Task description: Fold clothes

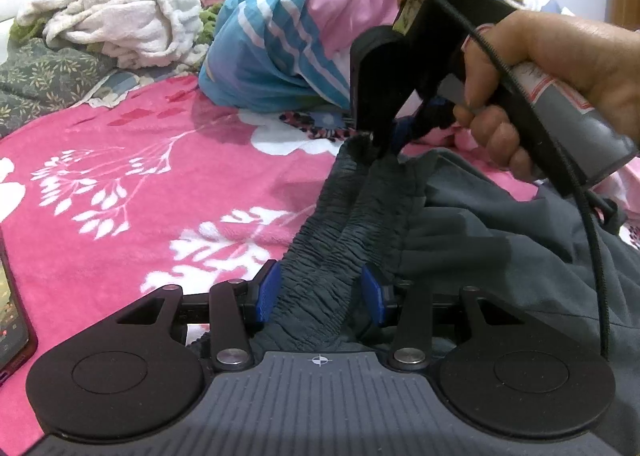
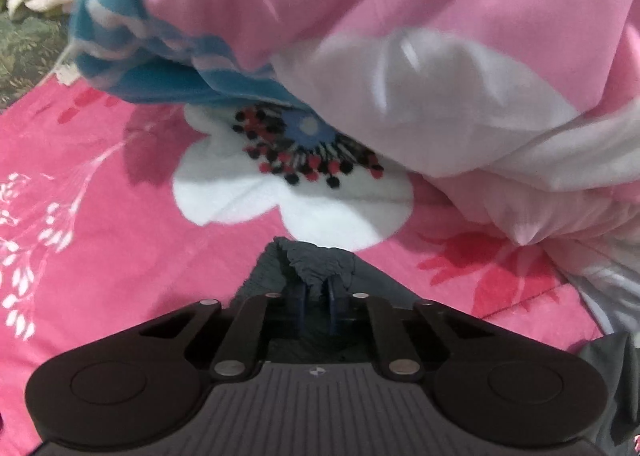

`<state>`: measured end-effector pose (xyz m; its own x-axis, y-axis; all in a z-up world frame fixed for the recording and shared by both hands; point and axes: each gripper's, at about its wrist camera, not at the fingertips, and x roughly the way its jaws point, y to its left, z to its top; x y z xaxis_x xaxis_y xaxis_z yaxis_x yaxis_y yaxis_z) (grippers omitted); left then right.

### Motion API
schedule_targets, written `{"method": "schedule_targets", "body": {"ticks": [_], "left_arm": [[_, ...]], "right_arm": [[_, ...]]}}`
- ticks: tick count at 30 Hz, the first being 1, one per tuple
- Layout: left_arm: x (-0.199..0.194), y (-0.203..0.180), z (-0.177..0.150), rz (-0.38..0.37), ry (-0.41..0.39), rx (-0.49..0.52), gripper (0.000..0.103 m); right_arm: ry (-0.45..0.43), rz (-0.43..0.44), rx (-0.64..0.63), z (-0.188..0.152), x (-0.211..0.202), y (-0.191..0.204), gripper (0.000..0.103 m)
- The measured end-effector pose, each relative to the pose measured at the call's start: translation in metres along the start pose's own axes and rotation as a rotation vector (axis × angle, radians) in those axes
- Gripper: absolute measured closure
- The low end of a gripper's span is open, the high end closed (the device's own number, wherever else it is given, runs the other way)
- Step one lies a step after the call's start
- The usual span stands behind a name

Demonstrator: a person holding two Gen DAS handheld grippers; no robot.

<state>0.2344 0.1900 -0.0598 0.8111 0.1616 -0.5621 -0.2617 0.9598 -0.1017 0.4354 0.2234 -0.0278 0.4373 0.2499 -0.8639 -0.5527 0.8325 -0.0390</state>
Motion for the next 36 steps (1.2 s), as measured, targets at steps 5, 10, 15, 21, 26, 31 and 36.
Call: {"method": "schedule_targets", "body": {"ticks": [5,10,15,21,26,31,36], "left_arm": [[-0.001,0.001,0.0,0.018,-0.006,0.006,0.059],[-0.002,0.006,0.001,0.043,-0.007,-0.017,0.059],[-0.001,0.011,0.001,0.067,-0.004,-0.03,0.059],[-0.001,0.013,0.001,0.113,-0.01,-0.036,0.059],[0.0,0.017,0.002,0.13,-0.005,-0.06,0.059],[-0.001,0.019,0.002,0.14,-0.008,-0.068,0.059],[-0.002,0.021,0.003,0.151,-0.013,-0.075,0.059]], "right_arm": [[-0.045,0.051,0.019,0.008,-0.014,0.002,0.094],[-0.064,0.069,0.037,0.009,-0.008,0.004,0.094],[-0.077,0.106,0.074,0.006,0.01,0.0,0.094],[-0.111,0.177,0.128,-0.005,0.035,-0.007,0.091],[-0.185,0.299,0.168,-0.008,0.013,-0.024,0.084],[-0.213,0.374,0.177,-0.017,-0.024,-0.04,0.083],[-0.099,0.324,-0.02,-0.039,-0.023,-0.021,0.085]]}}
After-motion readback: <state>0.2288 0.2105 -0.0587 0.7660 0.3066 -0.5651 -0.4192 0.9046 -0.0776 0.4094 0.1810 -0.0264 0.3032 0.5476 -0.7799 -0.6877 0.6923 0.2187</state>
